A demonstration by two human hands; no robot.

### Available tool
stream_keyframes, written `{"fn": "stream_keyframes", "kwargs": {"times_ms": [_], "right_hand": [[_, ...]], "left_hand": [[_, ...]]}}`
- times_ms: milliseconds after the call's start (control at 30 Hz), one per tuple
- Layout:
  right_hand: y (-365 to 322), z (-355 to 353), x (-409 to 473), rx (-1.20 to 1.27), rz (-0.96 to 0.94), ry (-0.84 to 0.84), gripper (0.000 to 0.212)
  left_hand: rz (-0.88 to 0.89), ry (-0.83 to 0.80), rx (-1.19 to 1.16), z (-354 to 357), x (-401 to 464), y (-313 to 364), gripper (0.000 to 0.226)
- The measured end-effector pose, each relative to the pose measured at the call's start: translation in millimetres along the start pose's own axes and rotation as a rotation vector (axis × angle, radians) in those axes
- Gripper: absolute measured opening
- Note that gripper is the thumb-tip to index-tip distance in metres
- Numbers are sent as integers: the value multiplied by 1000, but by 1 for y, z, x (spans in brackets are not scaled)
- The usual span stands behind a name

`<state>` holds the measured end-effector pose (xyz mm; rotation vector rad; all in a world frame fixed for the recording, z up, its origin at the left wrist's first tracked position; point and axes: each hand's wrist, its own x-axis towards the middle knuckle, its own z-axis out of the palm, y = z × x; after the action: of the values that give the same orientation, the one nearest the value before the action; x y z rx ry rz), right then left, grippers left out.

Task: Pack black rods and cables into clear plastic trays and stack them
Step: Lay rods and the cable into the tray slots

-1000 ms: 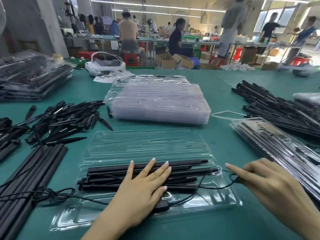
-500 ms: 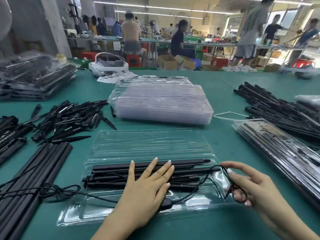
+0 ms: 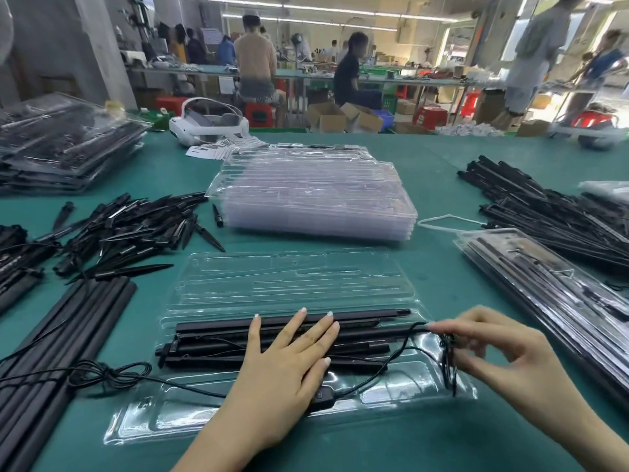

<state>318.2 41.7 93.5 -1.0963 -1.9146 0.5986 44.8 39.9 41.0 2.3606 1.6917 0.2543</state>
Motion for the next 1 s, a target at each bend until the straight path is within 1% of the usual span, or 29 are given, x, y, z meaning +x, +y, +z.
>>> {"fn": "stream_keyframes", "kwargs": {"times_ms": [67, 133, 200, 233, 267, 300, 333, 400, 433, 533, 600, 700, 767, 833, 933, 1000], "right_hand": [[5, 0, 6, -51, -127, -5, 22], [7, 2, 12, 42, -175, -115, 21], [6, 6, 15, 266, -79, -256, 18], [7, 8, 16, 350, -17, -294, 16], [10, 10, 16, 376, 18, -287, 14], [14, 13, 16, 347, 29, -259, 12], [18, 17, 14, 267, 17, -220, 11], [23, 26, 11, 20, -36, -135, 11], [25, 30, 8, -82, -62, -91, 16], [29, 37, 1, -188, -85, -7, 21], [31, 38, -2, -309, -183, -40, 22], [32, 38, -2, -522, -356, -136, 28], [33, 36, -2, -551, -401, -188, 29], [33, 35, -2, -538, -388, -198, 27], [34, 38, -5, -378, -283, -126, 20], [33, 41, -6, -351, -279, -90, 19]], "left_hand": [[1, -1, 4, 0, 0, 0, 45], [1, -4, 0, 0, 0, 0, 46], [0, -11, 3, 0, 0, 0, 46], [-1, -13, 6, 0, 0, 0, 46], [-2, -14, 5, 0, 0, 0, 46], [-3, -15, 4, -1, 0, 0, 46], [-2, -16, 4, -1, 0, 0, 45], [0, -16, 0, -1, 0, 0, 45], [1, -14, -3, -1, 0, 0, 46], [-1, -20, 0, -1, 0, 1, 46], [-4, -20, 6, -1, 0, 1, 47], [-7, -22, 3, -1, 0, 1, 47], [-8, -22, -2, -1, 0, 1, 47], [-3, -18, -8, -1, 0, 1, 46], [18, -6, -29, -2, -1, 0, 46], [42, 0, -50, -3, -1, 1, 50]]}}
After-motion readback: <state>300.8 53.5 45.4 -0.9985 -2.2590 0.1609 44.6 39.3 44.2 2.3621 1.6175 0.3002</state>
